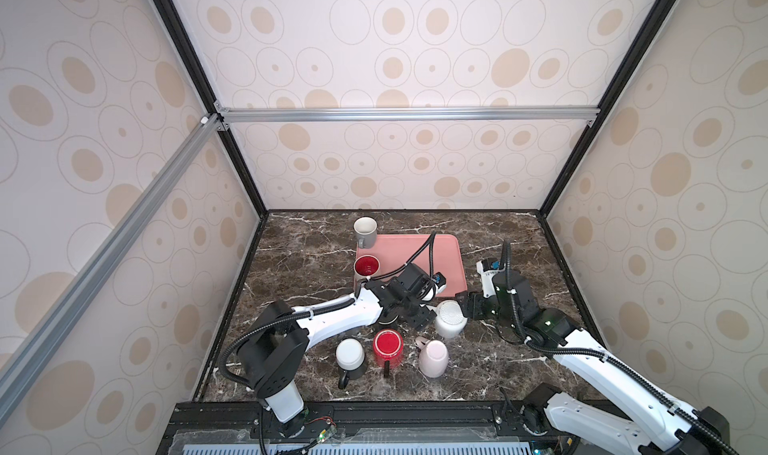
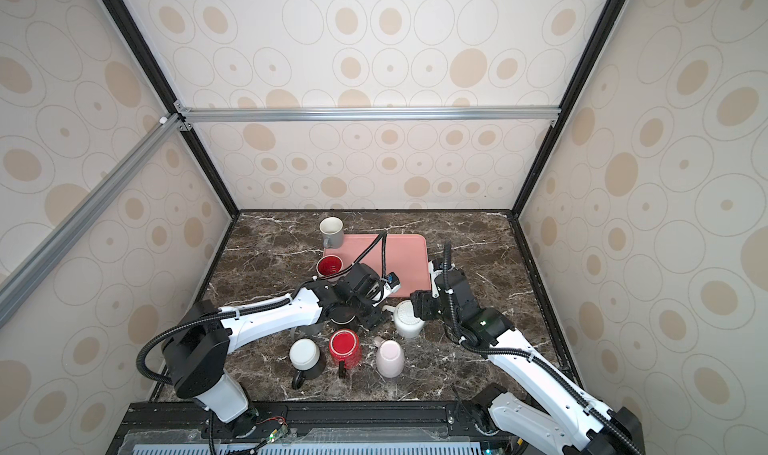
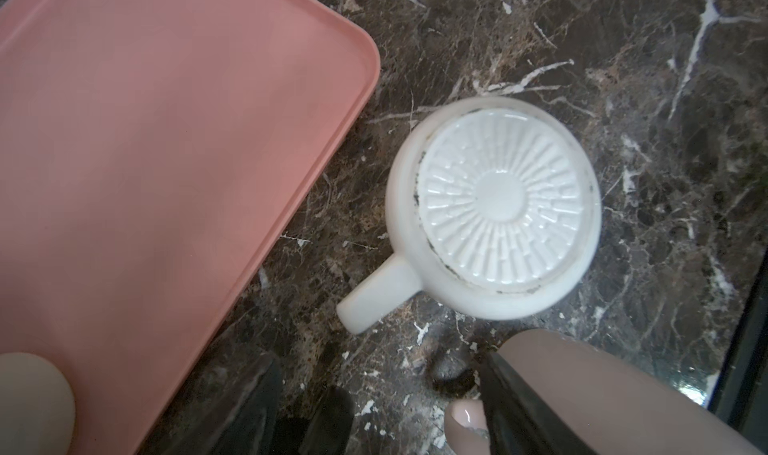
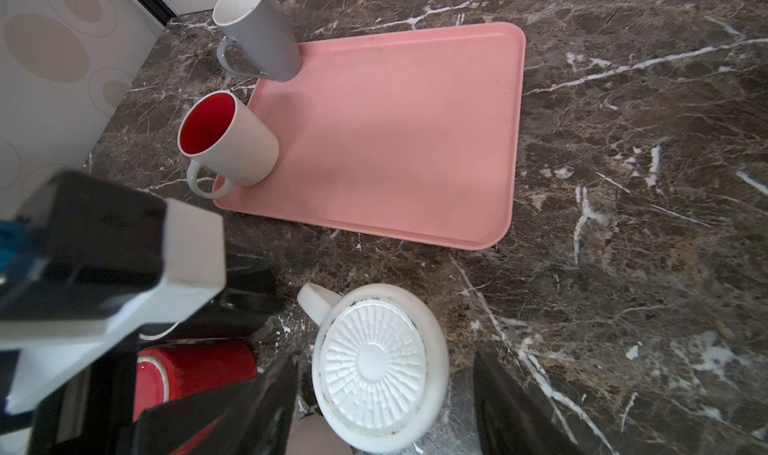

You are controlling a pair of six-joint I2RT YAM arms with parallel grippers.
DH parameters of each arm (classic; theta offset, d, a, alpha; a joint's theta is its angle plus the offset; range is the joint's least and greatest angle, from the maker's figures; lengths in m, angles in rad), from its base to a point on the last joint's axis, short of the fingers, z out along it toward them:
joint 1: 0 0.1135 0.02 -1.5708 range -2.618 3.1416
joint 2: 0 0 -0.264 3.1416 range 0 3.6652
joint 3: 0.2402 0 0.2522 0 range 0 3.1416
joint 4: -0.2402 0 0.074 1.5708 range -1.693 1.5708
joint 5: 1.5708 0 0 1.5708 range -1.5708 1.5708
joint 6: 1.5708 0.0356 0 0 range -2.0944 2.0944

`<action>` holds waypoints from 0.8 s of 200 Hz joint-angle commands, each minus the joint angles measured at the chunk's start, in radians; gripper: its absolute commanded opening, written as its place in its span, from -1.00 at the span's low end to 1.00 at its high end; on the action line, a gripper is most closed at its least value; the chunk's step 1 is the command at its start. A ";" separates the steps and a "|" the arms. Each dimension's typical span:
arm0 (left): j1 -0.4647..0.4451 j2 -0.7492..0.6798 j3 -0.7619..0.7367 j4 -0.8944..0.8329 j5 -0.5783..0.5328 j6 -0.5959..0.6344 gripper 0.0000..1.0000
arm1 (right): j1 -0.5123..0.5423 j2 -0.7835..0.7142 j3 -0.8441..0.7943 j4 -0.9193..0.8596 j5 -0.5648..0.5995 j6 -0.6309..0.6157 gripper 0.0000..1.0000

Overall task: Turn the mug right side up
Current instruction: 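Lower the left gripper onto the upside-down white mug's handle and grasp it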

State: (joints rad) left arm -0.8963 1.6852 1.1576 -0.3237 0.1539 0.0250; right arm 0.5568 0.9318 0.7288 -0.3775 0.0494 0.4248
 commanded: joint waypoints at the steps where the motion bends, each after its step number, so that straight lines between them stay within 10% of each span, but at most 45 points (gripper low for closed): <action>1: 0.000 0.037 0.053 -0.007 0.016 0.094 0.52 | -0.006 -0.024 -0.013 0.005 -0.015 0.010 0.37; 108: -0.007 0.135 0.142 0.028 0.120 0.102 0.44 | -0.030 -0.043 -0.025 0.006 -0.029 0.011 0.37; 160: -0.009 0.165 0.161 -0.009 0.158 0.104 0.00 | -0.037 -0.049 -0.030 0.003 -0.034 0.011 0.37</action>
State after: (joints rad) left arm -0.8989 1.8503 1.2903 -0.3008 0.2771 0.1047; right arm 0.5259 0.8997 0.7101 -0.3740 0.0200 0.4290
